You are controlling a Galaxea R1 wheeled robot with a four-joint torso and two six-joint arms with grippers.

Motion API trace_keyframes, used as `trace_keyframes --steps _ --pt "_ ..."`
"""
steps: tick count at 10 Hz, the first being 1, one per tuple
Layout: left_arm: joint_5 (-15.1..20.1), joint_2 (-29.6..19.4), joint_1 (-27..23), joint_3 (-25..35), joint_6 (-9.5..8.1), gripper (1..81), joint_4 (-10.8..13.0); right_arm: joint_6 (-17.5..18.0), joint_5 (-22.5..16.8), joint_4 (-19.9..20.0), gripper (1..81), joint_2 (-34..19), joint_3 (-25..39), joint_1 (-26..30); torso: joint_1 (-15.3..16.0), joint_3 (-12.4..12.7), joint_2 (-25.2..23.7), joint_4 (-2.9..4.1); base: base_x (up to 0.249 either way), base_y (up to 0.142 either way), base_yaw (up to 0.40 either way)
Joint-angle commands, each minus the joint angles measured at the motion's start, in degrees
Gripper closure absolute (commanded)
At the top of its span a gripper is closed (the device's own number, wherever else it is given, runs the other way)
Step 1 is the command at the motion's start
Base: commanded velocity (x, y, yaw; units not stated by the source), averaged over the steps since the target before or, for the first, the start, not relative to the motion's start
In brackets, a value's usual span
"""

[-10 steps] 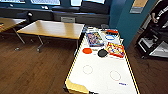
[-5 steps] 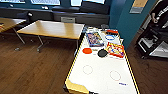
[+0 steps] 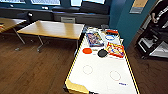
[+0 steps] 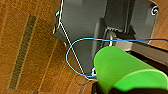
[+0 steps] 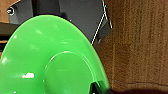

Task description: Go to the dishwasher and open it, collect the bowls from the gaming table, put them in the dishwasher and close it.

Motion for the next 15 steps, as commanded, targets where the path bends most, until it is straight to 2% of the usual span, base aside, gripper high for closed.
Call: trace_keyframes --steps 1,2,3,4,5,6,7,8,9,11,13,14,15 --pt "0.54 6.04 2.23 -12.54 28.63 81.1 -31.84 -0.08 -4.29 -1.17 81.1 -0.67 -0.93 -0.76 0.00 0.00 0.00 0.00 0.000 0.000 0.000" --pt "0.29 7.43 3.54 -13.87 32.41 81.1 -34.67 -0.17 -4.47 -1.17 81.1 -0.14 -1.63 -0.76 0.00 0.00 0.00 0.00 0.000 0.000 0.000" --pt "-0.66 9.10 5.12 -15.86 37.33 81.1 -38.07 -0.52 -5.34 -1.17 81.1 -0.05 -1.72 -0.67 0.00 0.00 0.00 0.00 0.000 0.000 0.000" --pt "-2.97 12.08 5.92 -20.75 45.03 81.1 -45.51 -0.79 -5.86 -1.26 81.1 -0.05 -1.72 -0.50 0.00 0.02 -0.02 0.00 0.000 0.000 0.000" --pt "-2.53 14.57 6.01 -25.45 51.86 81.1 -51.90 -0.96 -5.96 -1.35 81.1 0.04 -1.81 -0.50 -0.02 0.02 -0.02 0.00 0.000 0.000 0.000" --pt "-1.83 16.41 6.10 -28.11 58.02 81.1 -56.74 -0.97 -6.48 -2.05 81.1 0.04 -1.81 -0.67 -0.02 0.02 -0.02 0.00 0.000 0.000 0.000" --pt "-1.83 17.47 6.19 -28.90 61.89 81.1 -59.30 -1.05 -7.97 -3.88 81.1 -0.14 -1.72 -0.76 -0.02 0.02 -0.02 0.00 0.000 0.000 0.000" --pt "-1.48 18.09 6.19 -30.21 63.32 81.1 -60.45 -0.96 -9.12 -5.30 81.1 -0.05 -1.81 -0.85 -0.02 0.02 -0.02 0.00 0.000 0.000 0.000" --pt "-0.68 18.09 6.37 -30.40 63.32 81.1 -59.67 -0.96 -9.30 -5.57 81.1 0.04 -1.81 -1.11 -0.02 0.02 -0.02 0.00 0.000 0.000 0.000" --pt "-2.17 18.61 6.89 -30.49 63.76 81.1 -56.95 -0.96 -9.30 -5.65 81.1 0.74 -1.90 -1.29 -0.04 0.05 -0.02 0.00 0.000 0.000 0.000" --pt "-7.71 19.06 7.77 -30.58 63.67 81.1 -53.16 -0.96 -9.21 -5.57 81.1 1.45 -2.34 -1.55 -0.04 0.06 -0.05 0.00 0.000 0.000 0.000" --pt "-8.94 20.02 7.86 -30.84 63.76 81.1 -51.66 -0.88 -9.21 -5.04 81.1 1.71 -2.78 -1.55 -0.04 0.06 -0.05 0.00 0.000 0.000 0.000" --pt "-8.94 21.95 7.86 -32.76 65.68 81.1 -51.23 -0.35 -9.21 -4.95 81.1 2.06 -3.39 -1.73 -0.04 0.09 -0.05 0.00 0.000 0.000 0.000"
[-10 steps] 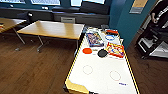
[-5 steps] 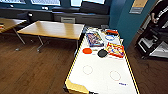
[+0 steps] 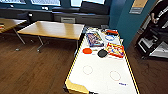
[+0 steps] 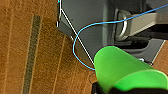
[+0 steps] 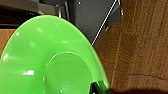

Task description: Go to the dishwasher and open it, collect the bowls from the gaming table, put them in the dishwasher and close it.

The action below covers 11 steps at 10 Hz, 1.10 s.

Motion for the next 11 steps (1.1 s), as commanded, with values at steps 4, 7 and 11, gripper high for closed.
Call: trace_keyframes --steps 4,7,11 --pt "3.49 7.95 0.39 -11.10 3.92 81.1 2.17 0.51 -3.68 -0.21 81.1 0.07 -2.81 -1.27 0.00 3.70 0.00 0.00 0.000 0.000 0.000" --pt "3.49 8.75 0.12 -11.55 4.01 81.1 2.26 0.51 -3.50 -0.12 81.1 0.42 -3.69 -1.27 -0.02 7.82 -0.02 0.00 0.000 0.000 0.000" --pt "3.49 9.89 0.12 -11.55 3.92 81.1 4.28 0.60 -3.33 -0.12 81.1 0.77 -4.22 -1.36 -0.11 12.11 -0.11 0.00 0.000 0.000 0.000"
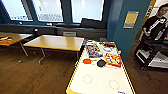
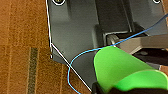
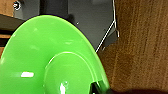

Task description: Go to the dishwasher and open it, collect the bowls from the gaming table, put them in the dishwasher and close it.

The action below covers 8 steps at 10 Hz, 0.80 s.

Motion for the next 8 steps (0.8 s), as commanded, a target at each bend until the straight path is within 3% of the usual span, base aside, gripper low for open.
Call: trace_keyframes --steps 1,5,6,8 --pt "3.78 0.54 -0.79 -0.06 0.50 81.1 0.99 0.25 -3.25 -0.20 81.1 -1.19 -0.15 0.59 0.00 2.31 0.00 0.00 0.000 0.000 0.000" --pt "3.69 1.24 -0.95 -0.06 0.50 81.1 0.90 0.25 -3.26 -0.20 81.1 -0.93 -0.15 0.59 -0.05 6.28 -0.06 0.00 0.000 0.000 0.000" --pt "3.69 1.33 -0.95 -0.06 0.50 81.1 0.90 0.25 -3.25 -0.20 81.1 -0.93 -0.15 0.59 -0.05 5.20 -0.09 0.00 0.000 0.000 0.000" --pt "3.78 1.33 -1.04 -0.06 0.41 81.1 0.64 0.25 -3.25 -0.20 81.1 -0.84 -0.24 0.59 -0.05 6.08 -0.13 0.00 0.000 0.000 0.000"
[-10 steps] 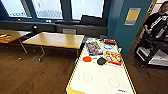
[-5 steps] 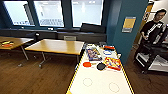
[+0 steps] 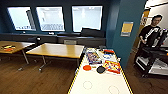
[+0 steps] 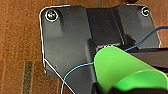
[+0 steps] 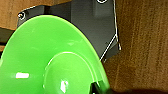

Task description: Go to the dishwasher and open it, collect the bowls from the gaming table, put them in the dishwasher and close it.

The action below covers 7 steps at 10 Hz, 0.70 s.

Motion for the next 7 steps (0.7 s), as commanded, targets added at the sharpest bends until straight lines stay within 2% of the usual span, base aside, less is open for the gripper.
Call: trace_keyframes --steps 1,7 --pt "3.40 -0.07 -1.96 -0.08 0.34 81.1 0.16 0.27 -3.00 -0.27 81.1 -0.90 -0.26 1.70 0.07 0.00 0.00 0.00 0.000 0.000 0.000" --pt "3.40 0.10 -1.87 -0.08 0.25 81.1 -0.02 0.27 -3.09 -0.27 81.1 -0.02 -1.32 1.62 0.07 0.02 -0.02 0.00 0.000 0.000 0.000"
